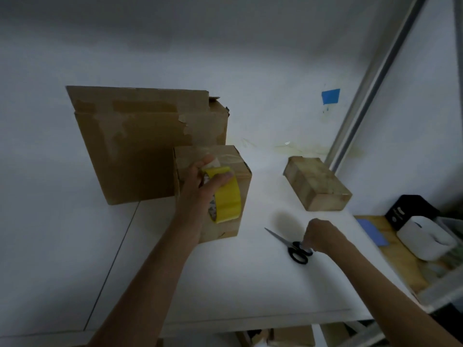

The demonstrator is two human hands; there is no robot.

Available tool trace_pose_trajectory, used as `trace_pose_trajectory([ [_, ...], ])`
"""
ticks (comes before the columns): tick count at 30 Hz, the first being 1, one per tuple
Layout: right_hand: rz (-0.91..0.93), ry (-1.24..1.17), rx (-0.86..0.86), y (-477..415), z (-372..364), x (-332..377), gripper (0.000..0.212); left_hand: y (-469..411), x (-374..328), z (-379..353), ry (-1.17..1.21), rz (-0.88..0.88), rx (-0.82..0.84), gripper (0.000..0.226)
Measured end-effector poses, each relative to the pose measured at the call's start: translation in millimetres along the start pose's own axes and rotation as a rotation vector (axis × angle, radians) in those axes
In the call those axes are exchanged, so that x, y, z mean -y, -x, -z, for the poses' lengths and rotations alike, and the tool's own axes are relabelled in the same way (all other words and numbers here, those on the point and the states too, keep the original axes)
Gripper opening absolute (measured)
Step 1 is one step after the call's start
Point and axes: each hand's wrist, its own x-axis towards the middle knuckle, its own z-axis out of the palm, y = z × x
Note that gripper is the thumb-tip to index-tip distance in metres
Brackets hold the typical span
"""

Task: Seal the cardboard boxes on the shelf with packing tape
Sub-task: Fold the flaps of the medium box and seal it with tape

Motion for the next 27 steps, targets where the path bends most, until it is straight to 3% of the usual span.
trace_pose_trajectory([
  [4,0.005,0.016,-0.039,0,-22,-2,0.031,1,5,0,-0.051,-0.008,-0.001,0.035],
  [11,0.034,0.119,-0.083,-1,-34,-2,0.027,6,6,2,-0.016,-0.041,0.006,0.057],
  [13,0.040,0.106,-0.096,-2,-32,-3,0.026,5,7,4,-0.032,-0.033,0.007,0.072],
  [19,0.000,-0.128,-0.296,-4,-2,-5,0.034,3,8,8,-0.096,-0.079,-0.016,0.094],
  [22,0.012,-0.296,-0.338,-1,26,-3,0.023,7,7,9,-0.155,-0.116,0.021,0.097],
  [27,0.288,-0.558,-0.626,26,67,19,0.018,9,-7,14,-0.194,-0.198,0.074,0.095],
])
